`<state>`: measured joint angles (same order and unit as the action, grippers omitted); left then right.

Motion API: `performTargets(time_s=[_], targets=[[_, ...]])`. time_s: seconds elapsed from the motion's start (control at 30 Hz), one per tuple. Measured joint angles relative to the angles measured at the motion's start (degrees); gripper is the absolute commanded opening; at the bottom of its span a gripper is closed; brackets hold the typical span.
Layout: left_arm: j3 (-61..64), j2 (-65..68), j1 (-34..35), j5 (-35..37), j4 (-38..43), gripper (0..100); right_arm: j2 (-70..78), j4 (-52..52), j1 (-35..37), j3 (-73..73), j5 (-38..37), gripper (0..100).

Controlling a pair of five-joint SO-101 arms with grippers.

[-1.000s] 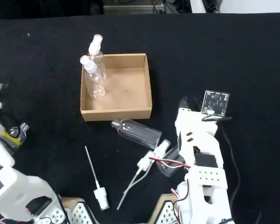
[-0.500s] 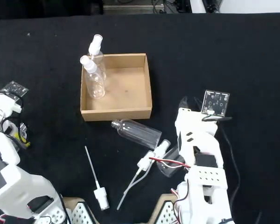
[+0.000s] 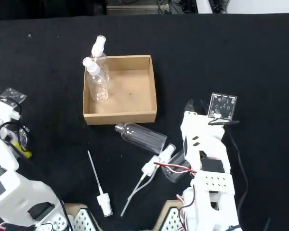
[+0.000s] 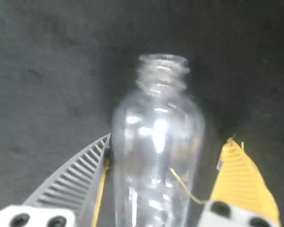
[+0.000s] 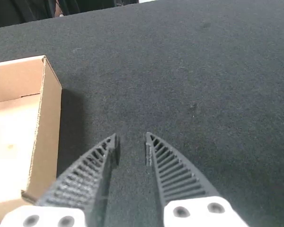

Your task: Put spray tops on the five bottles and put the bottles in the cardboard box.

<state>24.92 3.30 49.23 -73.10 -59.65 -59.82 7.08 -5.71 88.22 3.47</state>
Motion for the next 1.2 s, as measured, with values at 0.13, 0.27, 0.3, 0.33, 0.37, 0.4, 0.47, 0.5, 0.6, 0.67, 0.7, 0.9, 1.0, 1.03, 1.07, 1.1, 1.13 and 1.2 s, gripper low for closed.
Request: performTargets(time_s=[0.13, 0.27, 0.3, 0.33, 0.37, 0.4, 0.47, 0.5, 0.6, 0.67, 0.7, 0.9, 1.0, 1.03, 1.07, 1.1, 1.13, 1.2], targets=[[0.0, 0.0, -0.3, 0.0, -3.5, 26, 0.0, 0.0, 0.0, 0.0, 0.0, 6.7], [0.0, 0.0, -0.7, 0.0, -4.0, 21, 0.0, 0.0, 0.0, 0.0, 0.0, 6.7], [0.0, 0.0, -1.0, 0.0, -4.0, 21, 0.0, 0.0, 0.0, 0.0, 0.0, 6.7], [0.0, 0.0, -1.1, 0.0, -4.1, 21, 0.0, 0.0, 0.0, 0.0, 0.0, 6.7], [0.0, 0.0, -1.1, 0.0, -4.1, 21, 0.0, 0.0, 0.0, 0.0, 0.0, 6.7], [0.0, 0.0, -1.1, 0.0, -4.1, 21, 0.0, 0.0, 0.0, 0.0, 0.0, 6.7], [0.0, 0.0, -0.9, 0.0, -4.1, 24, 0.0, 0.0, 0.0, 0.0, 0.0, 6.7], [0.0, 0.0, -0.9, 0.0, -4.1, 26, 0.0, 0.0, 0.0, 0.0, 0.0, 6.7], [0.0, 0.0, -1.0, 0.0, -4.1, 33, 0.0, 0.0, 0.0, 0.0, 0.0, 6.7], [0.0, 0.0, -1.0, 0.0, -4.1, 32, 0.0, 0.0, 0.0, 0.0, 0.0, 6.7], [0.0, 0.0, -1.0, 0.0, -4.1, 32, 0.0, 0.0, 0.0, 0.0, 0.0, 6.7], [0.0, 0.0, -1.3, 0.0, -2.0, 31, 0.0, 0.0, 0.0, 0.0, 0.0, 6.7], [0.0, 0.0, -1.4, 0.0, -1.7, 31, 0.0, 0.0, 0.0, 0.0, 0.0, 6.7], [0.0, 0.0, -1.4, 0.0, -1.8, 31, 0.0, 0.0, 0.0, 0.0, 0.0, 6.7], [0.0, 0.0, -1.4, 0.3, -1.7, 31, 0.0, 0.0, 0.0, 0.0, 0.0, 6.7], [0.0, 0.0, -1.5, 1.3, -1.5, 31, 0.0, 0.0, 0.0, 0.0, 0.0, 6.7], [0.0, 0.0, -1.8, 1.8, -1.3, 31, 0.0, 0.0, 0.0, 0.0, 0.0, 6.7], [0.0, 0.0, -2.4, 3.2, -1.4, 29, 0.0, 0.0, 0.0, 0.0, 0.0, 6.6]])
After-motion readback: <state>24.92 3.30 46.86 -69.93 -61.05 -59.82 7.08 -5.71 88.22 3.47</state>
